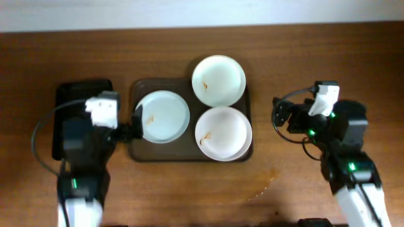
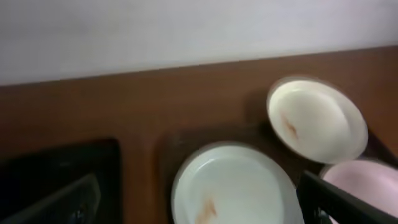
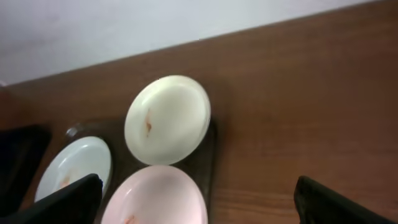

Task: Clean dirty plates on tray and stack at the side

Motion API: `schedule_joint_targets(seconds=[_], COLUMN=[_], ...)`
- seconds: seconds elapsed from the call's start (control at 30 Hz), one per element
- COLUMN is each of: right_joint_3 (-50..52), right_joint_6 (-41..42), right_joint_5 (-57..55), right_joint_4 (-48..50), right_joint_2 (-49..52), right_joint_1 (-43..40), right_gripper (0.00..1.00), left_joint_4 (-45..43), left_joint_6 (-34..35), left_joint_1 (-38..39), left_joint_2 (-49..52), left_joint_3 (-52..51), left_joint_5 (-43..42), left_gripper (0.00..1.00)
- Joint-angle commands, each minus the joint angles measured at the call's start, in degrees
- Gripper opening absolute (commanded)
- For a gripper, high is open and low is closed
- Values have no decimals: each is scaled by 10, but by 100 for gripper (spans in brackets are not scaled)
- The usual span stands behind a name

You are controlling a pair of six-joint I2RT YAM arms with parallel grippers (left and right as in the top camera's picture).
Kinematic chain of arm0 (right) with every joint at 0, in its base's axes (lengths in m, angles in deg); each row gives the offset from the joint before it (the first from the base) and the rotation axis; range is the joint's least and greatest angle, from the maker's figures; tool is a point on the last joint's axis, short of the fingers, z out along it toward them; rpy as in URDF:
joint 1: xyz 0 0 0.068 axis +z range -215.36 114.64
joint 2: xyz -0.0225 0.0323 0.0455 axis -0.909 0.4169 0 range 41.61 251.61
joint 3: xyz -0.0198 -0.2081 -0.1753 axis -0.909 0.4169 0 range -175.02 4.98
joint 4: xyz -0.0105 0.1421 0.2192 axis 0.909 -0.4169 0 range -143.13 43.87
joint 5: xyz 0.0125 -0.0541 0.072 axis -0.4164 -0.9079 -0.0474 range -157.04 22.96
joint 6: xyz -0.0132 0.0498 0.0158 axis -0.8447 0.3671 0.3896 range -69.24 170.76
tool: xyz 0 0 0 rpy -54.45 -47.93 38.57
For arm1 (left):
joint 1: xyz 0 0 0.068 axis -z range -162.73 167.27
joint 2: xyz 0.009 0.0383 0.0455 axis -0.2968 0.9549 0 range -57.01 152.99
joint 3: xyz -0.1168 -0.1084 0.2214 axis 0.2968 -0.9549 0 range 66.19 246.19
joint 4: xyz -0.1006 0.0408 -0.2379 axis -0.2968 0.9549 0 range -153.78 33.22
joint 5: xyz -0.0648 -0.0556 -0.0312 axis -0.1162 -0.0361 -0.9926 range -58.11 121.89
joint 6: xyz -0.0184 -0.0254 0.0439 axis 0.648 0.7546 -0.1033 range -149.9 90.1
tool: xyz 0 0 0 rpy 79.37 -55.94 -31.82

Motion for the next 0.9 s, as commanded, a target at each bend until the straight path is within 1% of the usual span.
schedule_joint_targets(seconds=[0.0,0.03,0.07,0.13,0.17,0.2,0.23,0.27,0.3,0.33,0.37,0.4,0.43,0.47,0.53,0.6,0.63,0.67,0.7,0.73,0.77,0.83,0.87], right_joint_3=[-36,-36,-36,-36,-36,-38,-41,-51,-64,-87,-108,-145,-181,-203,-209,-209,-209,-212,-232,-268,-311,-434,-474], right_joint_6=[-1,-1,7,8,7,7,8,8,8,15,16,20,31,58,102,118,130,141,149,148,135,100,89], right_joint_5=[37,40,49,85,85,84,84,83,81,57,28,-14,-50,-65,-63,-65,-65,-65,-64,-64,-64,-70,-71], right_joint_4=[20,55,61,96,116,116,112,94,75,45,19,-21,-52,-67,-61,-38,-8,15,19,1,-30,-125,-147], right_joint_2=[75,103,125,155,169,176,183,192,200,213,224,245,269,292,319,342,361,381,409,442,473,553,582], right_joint_1=[-3,-3,-2,-2,-2,-2,-2,-2,-2,5,14,40,68,93,132,170,196,219,240,255,266,291,298], right_gripper=[98,98,98,99,98,95,96,95,95,96,96,96,95,94,92,88,86,85,84,82,82,78,75], left_joint_4=[82,132,154,181,152,133,115,93,64,52,51,51,51,53,78,115,137,148,155,160,163,171,179], left_joint_6=[5,5,5,5,12,12,12,12,27,36,37,71,82,83,90,94,123,140,148,163,164,163,163], left_joint_1=[2,3,3,3,3,3,3,3,3,3,3,3,3,3,3,3,2,-2,-9,-18,-25,-37,-41], left_joint_2=[160,209,253,285,317,324,325,324,324,324,325,325,325,325,326,332,333,333,333,333,333,333,333], left_joint_3=[163,217,250,251,250,250,250,250,250,250,250,250,250,250,250,250,250,250,250,250,251,251,251], left_joint_5=[-51,-59,-109,-119,-123,-133,-134,-134,-134,-129,-115,-63,-27,-24,-24,-9,37,60,60,59,59,66,66], left_gripper=[99,99,99,99,99,99,99,99,99,99,99,99,99,99,97,93,93,93,93,96,98,98,98])
